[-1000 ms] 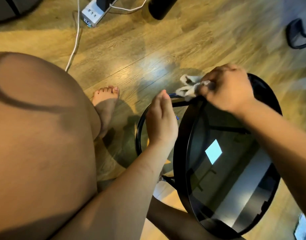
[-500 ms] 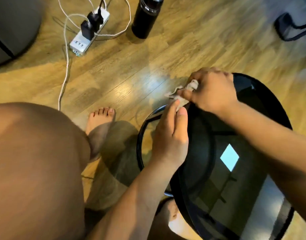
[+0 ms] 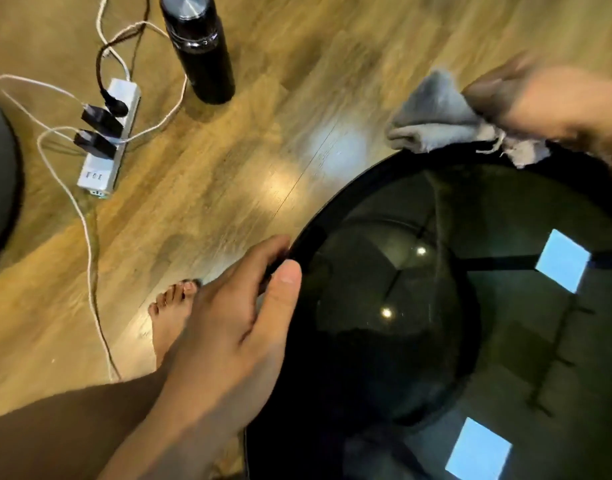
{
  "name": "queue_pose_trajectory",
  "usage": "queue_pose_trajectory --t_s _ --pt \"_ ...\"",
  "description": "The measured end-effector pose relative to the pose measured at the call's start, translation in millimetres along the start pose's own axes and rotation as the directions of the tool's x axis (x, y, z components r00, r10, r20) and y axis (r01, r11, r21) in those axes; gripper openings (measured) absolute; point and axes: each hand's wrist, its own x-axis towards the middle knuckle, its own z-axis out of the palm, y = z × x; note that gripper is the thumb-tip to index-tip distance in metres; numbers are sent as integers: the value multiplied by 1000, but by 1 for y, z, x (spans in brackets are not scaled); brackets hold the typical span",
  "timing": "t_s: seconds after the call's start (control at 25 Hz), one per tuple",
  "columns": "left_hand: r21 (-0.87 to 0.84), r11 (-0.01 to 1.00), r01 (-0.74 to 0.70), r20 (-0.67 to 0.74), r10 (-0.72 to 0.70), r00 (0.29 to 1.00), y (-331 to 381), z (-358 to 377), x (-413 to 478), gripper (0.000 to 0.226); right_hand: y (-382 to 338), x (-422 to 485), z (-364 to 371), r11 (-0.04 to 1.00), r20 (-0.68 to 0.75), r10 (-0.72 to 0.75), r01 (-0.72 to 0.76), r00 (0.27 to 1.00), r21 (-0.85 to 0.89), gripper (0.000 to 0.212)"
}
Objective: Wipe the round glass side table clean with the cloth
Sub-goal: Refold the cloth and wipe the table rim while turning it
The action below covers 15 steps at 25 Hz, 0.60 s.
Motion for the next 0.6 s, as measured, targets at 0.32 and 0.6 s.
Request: queue_pose_trajectory --t_s 0.32,0.6 --pt "-21 987 -158 -39 158 987 21 30 64 50 -45 -20 11 951 -21 -69 59 997 -304 31" --pt "-50 977 -206 -161 196 967 16 32 64 46 -105 -34 52 848 377 -378 479 846 -225 54"
